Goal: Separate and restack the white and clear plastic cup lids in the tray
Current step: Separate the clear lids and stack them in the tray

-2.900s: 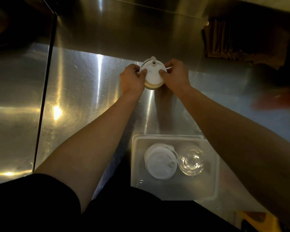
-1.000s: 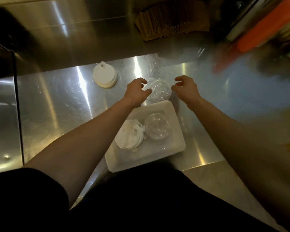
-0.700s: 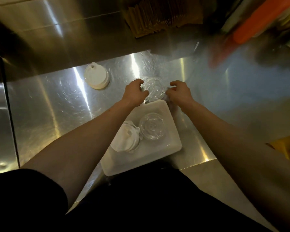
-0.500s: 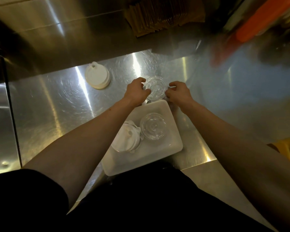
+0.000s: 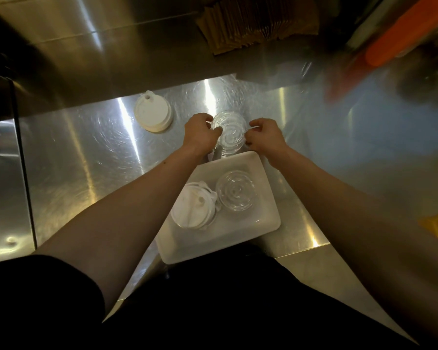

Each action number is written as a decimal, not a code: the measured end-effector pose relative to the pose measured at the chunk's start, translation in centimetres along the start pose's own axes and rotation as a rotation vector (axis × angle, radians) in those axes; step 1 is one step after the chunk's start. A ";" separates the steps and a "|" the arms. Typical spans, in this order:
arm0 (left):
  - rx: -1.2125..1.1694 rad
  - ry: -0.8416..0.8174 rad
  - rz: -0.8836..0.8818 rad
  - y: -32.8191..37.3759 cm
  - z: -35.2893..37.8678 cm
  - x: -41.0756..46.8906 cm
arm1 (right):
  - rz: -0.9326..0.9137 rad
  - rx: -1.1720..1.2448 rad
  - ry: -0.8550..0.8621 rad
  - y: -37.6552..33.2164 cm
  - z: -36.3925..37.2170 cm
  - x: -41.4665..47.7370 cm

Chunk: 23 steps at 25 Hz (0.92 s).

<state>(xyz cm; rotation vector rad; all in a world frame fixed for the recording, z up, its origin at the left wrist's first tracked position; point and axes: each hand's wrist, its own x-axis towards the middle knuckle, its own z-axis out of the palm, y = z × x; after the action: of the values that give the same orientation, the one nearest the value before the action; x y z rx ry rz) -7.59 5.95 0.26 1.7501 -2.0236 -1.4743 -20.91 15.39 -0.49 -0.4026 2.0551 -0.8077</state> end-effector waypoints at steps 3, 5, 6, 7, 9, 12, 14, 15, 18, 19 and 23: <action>0.046 0.015 -0.009 -0.8 -0.2 0.3 | -0.005 -0.019 -0.002 -0.5 0.7 0.2; 0.050 0.006 -0.010 -1.2 -0.2 0.6 | -0.025 -0.063 0.029 -0.4 1.1 0.5; 0.047 0.003 -0.010 -1.3 -0.2 0.8 | -0.030 -0.086 0.038 -0.4 1.2 0.6; 0.043 0.002 -0.011 -1.4 -0.1 0.9 | -0.032 -0.103 0.043 -0.5 1.3 0.7; 0.043 0.007 -0.008 -1.3 0.1 1.1 | -0.036 -0.134 0.050 -0.4 1.3 1.1; 0.057 0.014 -0.004 -1.2 0.4 1.5 | -0.041 -0.152 0.061 -0.4 1.3 1.4; 0.048 0.015 0.000 -1.3 0.6 1.6 | -0.055 -0.158 0.071 -0.3 1.3 1.6; 0.046 0.018 0.005 -1.4 0.6 1.6 | -0.067 -0.170 0.077 -0.2 1.4 1.7; 0.058 0.023 0.015 -1.6 0.7 1.9 | -0.113 -0.231 0.102 -0.2 1.4 1.9; 0.053 0.021 0.013 -1.6 0.7 1.9 | -0.129 -0.249 0.108 -0.1 1.5 2.0; 0.034 0.019 0.015 -1.7 0.8 2.1 | -0.169 -0.303 0.119 0.0 1.3 2.2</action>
<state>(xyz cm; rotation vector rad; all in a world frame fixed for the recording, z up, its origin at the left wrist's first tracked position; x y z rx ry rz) -7.56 4.98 -2.33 1.7511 -2.0591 -1.4216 -21.08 13.61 -2.36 -0.7197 2.2852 -0.6301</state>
